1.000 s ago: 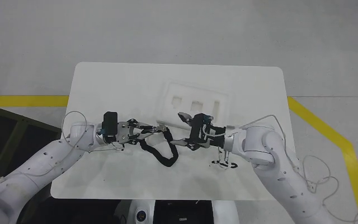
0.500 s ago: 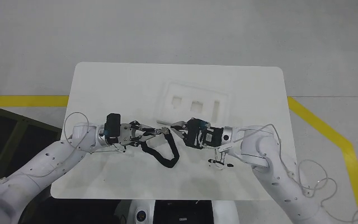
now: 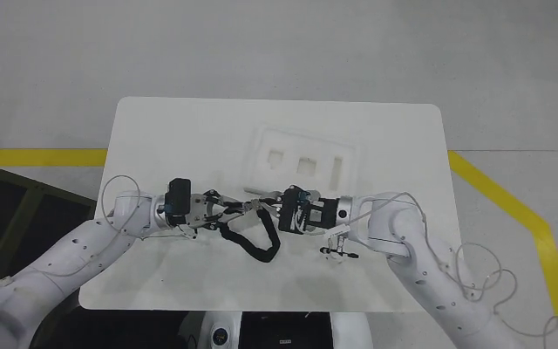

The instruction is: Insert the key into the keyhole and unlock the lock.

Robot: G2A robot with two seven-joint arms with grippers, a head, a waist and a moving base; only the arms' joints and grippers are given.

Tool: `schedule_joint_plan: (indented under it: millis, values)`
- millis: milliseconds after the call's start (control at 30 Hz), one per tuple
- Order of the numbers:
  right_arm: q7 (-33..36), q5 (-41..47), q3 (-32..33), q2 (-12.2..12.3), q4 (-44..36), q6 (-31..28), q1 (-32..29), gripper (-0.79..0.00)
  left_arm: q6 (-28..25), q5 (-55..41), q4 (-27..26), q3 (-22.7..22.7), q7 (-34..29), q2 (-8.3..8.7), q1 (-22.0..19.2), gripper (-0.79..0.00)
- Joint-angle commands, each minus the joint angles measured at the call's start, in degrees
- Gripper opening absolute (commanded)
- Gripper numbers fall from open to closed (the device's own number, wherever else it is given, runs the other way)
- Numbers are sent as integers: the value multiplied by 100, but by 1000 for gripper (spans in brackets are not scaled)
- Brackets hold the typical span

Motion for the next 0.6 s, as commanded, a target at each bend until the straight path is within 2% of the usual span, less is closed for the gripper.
schedule_joint_plan:
  millis: [0, 233, 333, 400, 433, 533, 567]
  values:
    - [22, 19, -3, -2, 7, 18, 13, -785, -7, 2, -5, -4, -7, -3, 1, -785]
    - [65, -135, 186, 49, -226, -31, -79, -785, 31, -5, 40, -39, 32, 3, 12, -785]
    - [53, -394, 263, 93, -326, -357, -101, -785, 34, -37, 36, -57, 35, 20, 12, -785]
    - [20, -631, 270, 117, -391, -603, -81, -523, 27, -66, 21, -70, 28, 33, 12, -785]
    - [-15, -734, 261, 124, -419, -682, -72, -462, 22, -71, 12, -74, 22, 39, 12, -785]
    - [-69, -1040, 170, 130, -461, -828, -18, -385, 8, -89, -32, -80, 8, 52, 13, -785]
    - [-83, -1119, 125, 127, -459, -849, 12, -326, 1, -92, -45, -80, 2, 55, 13, -785]
